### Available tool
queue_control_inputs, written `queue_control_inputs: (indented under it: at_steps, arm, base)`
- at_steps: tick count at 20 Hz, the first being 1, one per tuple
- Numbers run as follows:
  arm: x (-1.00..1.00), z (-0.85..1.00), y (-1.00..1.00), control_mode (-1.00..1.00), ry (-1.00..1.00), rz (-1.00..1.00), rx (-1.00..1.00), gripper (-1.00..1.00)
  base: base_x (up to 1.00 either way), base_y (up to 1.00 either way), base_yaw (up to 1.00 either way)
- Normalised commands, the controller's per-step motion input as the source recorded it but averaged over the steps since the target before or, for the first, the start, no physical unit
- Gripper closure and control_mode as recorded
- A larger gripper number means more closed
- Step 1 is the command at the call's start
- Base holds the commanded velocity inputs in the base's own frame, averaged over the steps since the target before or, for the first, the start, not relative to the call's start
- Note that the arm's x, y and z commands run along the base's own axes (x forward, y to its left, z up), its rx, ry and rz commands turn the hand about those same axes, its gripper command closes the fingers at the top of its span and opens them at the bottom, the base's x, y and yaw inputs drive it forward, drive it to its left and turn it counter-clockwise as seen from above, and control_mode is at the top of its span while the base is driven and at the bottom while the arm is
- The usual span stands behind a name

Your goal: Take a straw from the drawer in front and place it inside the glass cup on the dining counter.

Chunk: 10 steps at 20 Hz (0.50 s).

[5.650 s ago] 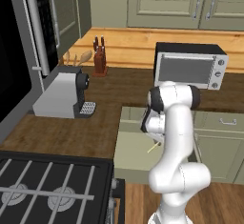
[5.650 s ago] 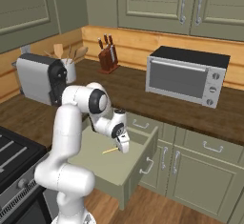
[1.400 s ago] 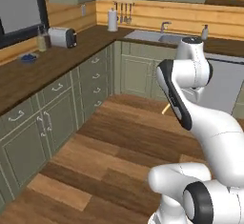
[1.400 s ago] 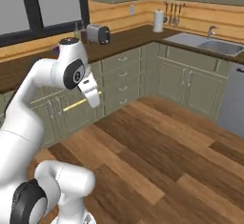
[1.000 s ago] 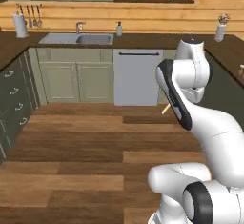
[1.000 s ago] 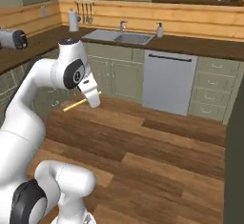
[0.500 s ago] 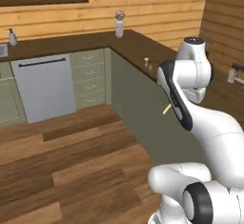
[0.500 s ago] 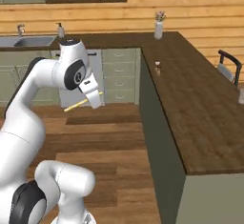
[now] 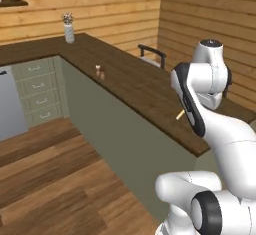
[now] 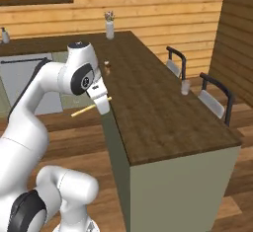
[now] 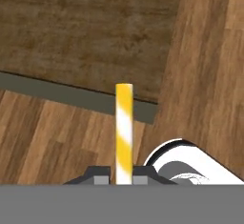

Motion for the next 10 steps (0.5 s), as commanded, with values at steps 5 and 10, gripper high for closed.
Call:
queue_control_inputs:
  at_steps: [5,10]
  arm:
    - [0.0,0.0,0.0,1.0,0.0,0.0,0.0,1.0]
    - [0.0,0.0,0.0,1.0,0.0,0.0,0.0,1.0]
  base:
    - [0.06,-0.99,0.0]
    - [0.0,-1.0,0.1]
